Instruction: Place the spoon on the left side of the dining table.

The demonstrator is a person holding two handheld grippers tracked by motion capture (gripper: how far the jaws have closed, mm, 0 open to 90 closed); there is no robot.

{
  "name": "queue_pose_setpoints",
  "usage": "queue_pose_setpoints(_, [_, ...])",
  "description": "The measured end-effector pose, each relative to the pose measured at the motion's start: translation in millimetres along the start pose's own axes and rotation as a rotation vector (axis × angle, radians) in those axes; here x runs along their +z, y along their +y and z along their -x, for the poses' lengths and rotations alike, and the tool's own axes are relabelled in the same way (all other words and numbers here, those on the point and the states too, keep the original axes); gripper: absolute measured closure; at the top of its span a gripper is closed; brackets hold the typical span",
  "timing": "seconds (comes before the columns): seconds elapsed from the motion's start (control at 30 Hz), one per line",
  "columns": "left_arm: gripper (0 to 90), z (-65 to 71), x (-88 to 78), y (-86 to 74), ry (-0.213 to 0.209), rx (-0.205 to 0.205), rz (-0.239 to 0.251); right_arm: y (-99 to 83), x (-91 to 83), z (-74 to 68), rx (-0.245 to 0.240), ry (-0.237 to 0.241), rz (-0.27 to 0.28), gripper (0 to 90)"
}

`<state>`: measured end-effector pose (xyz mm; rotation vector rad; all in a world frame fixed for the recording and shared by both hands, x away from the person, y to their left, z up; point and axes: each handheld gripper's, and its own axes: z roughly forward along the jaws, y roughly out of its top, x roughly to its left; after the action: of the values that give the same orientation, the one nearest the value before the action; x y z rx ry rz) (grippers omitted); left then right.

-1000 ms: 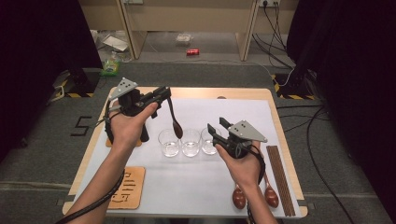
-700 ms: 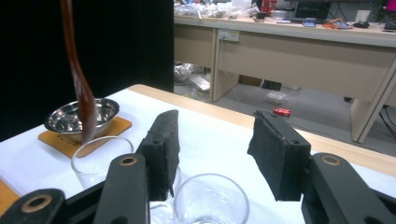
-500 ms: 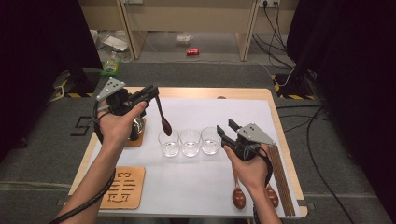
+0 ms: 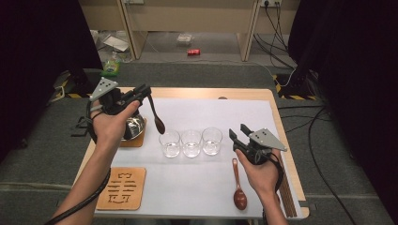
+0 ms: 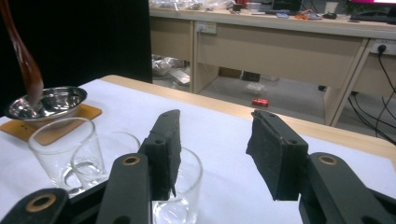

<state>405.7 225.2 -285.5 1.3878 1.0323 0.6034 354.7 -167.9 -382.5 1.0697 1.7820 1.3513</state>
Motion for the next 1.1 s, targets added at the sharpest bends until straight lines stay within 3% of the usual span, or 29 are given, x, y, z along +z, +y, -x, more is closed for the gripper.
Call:
queue_pose_setpoints(0.6, [74.8,-19.7,-4.0,-2.5,0.066,0.013,-0.005,-23.3,-11.5,17.0,0.039,-0.046,-0.015,53.2])
queue_pose_setpoints(1.1, [74.8,-39.8,-2.4,-8.0,0.138,0.022,-0.010,-31.0,-15.2,20.9,0.054,-0.058,-0.027,53.1])
